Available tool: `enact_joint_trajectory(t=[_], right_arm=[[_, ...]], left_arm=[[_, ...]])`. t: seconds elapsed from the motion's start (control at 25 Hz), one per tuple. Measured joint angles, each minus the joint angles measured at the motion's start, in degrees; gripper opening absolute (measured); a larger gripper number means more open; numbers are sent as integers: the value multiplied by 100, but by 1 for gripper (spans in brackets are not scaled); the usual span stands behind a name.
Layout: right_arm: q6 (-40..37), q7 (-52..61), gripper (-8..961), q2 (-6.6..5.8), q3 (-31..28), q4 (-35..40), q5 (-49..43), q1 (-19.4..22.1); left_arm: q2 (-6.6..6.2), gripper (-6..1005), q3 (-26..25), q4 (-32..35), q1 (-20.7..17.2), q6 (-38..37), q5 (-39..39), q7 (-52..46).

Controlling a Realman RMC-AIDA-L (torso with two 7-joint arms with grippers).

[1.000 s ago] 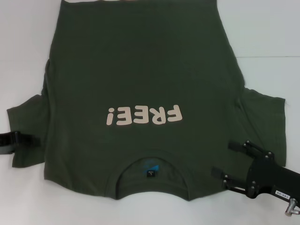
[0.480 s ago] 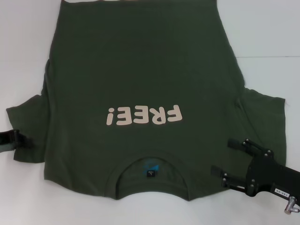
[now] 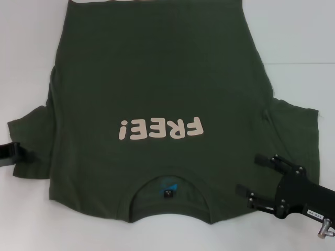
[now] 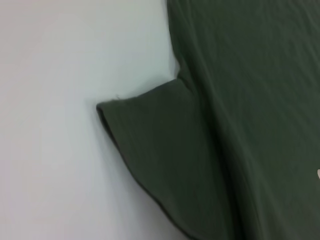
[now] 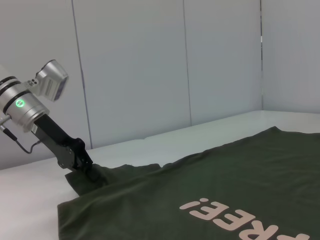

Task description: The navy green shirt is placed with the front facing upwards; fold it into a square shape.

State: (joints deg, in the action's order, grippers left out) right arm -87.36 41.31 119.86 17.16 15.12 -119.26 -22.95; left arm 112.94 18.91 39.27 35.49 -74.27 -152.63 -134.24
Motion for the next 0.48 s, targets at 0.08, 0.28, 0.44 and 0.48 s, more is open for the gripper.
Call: enact_joint_trajectory(t=[0.08, 0.28, 0.44, 0.48], right_arm=[[0, 0, 931, 0, -4, 1, 0, 5], [0, -8, 931, 0, -33, -7, 5, 23], [0, -21, 931, 0, -79, -10, 8, 36], [0, -22, 931, 0, -81, -10, 8, 35]], left_arm=[[0, 5, -14, 82, -9, 1, 3, 0], [7, 4, -45, 398, -84, 204, -8, -15], [-36, 5, -66, 513, -103, 208, 1, -20], [-46, 5, -66, 541, -104, 191, 4, -21]])
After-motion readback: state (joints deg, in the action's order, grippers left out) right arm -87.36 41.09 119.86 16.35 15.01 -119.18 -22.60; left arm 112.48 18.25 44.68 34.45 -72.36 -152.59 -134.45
